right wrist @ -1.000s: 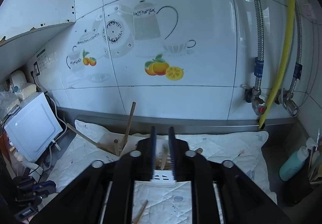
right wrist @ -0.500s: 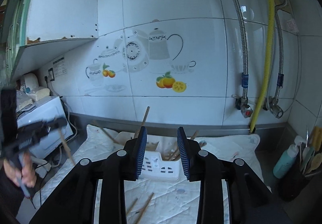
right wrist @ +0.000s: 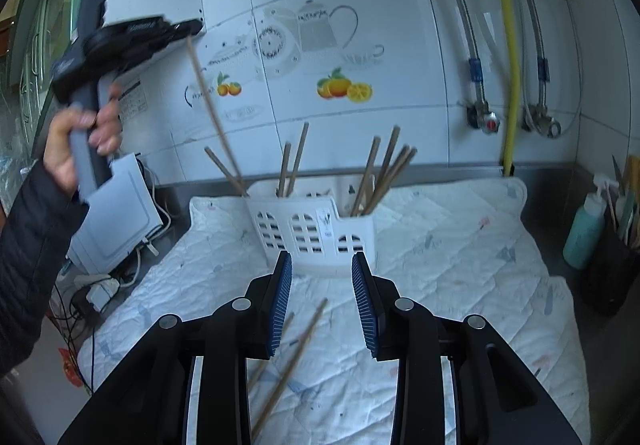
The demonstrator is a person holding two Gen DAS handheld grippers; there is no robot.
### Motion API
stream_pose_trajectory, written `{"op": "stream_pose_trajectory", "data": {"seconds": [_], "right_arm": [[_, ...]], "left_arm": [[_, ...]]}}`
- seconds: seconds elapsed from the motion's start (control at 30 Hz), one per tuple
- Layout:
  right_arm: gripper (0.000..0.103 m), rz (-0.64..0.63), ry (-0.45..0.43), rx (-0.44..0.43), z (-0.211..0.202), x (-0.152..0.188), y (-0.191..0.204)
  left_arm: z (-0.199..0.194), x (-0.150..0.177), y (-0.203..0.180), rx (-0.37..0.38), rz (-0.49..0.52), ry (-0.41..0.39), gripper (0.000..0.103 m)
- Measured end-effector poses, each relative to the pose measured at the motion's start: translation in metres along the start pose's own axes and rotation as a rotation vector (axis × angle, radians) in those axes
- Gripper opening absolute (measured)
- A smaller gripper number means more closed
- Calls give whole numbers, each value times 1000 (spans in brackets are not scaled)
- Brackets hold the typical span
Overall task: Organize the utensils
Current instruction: 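Release the chopstick into the holder with the right gripper while the left gripper lowers its chopstick in, then grasp a chopstick with the right gripper while the left gripper grasps another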
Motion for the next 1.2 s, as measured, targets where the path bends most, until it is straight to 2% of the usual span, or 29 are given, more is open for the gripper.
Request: {"op": "stream_pose_trajectory", "data": {"seconds": [0.1,0.27,0.47,0.6,0.77,0.83,0.9,1.07,1.1,1.2], "right_arm": [[31,-8,22,9,6,14,-1],[31,0,43,1,13,25,-4],[31,4,53,-6,17,31,-4],[31,6,75,-8,21,39,1],[31,15,94,-8,20,53,8],[31,28,107,-15,18,61,11],[31,34,126,-17,17,71,16],[31,37,173,-12,15,102,31],[31,43,184,-16,15,109,35],[31,41,217,-4,20,129,45]], "left_arm": [[21,3,-2,-24,27,4,4],[48,22,2,-40,15,43,5],[66,46,9,-35,-14,113,5],[71,57,6,-26,12,152,6],[65,57,1,-16,16,154,22],[57,53,0,-8,12,142,40],[46,49,-1,-13,14,120,48],[13,49,2,-12,-2,109,51],[4,51,3,-18,-4,106,54],[-23,62,8,-30,-8,117,55]]}}
Point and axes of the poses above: each gripper's, at about its wrist camera, not at the fingertips, and z roughly the way its jaws point, y to its left, x to its underside, the point moved 6 cm from there along z, roughly the way its jaws point, and after that the axes turned 3 degrees about -x, right-handed, at the moved point
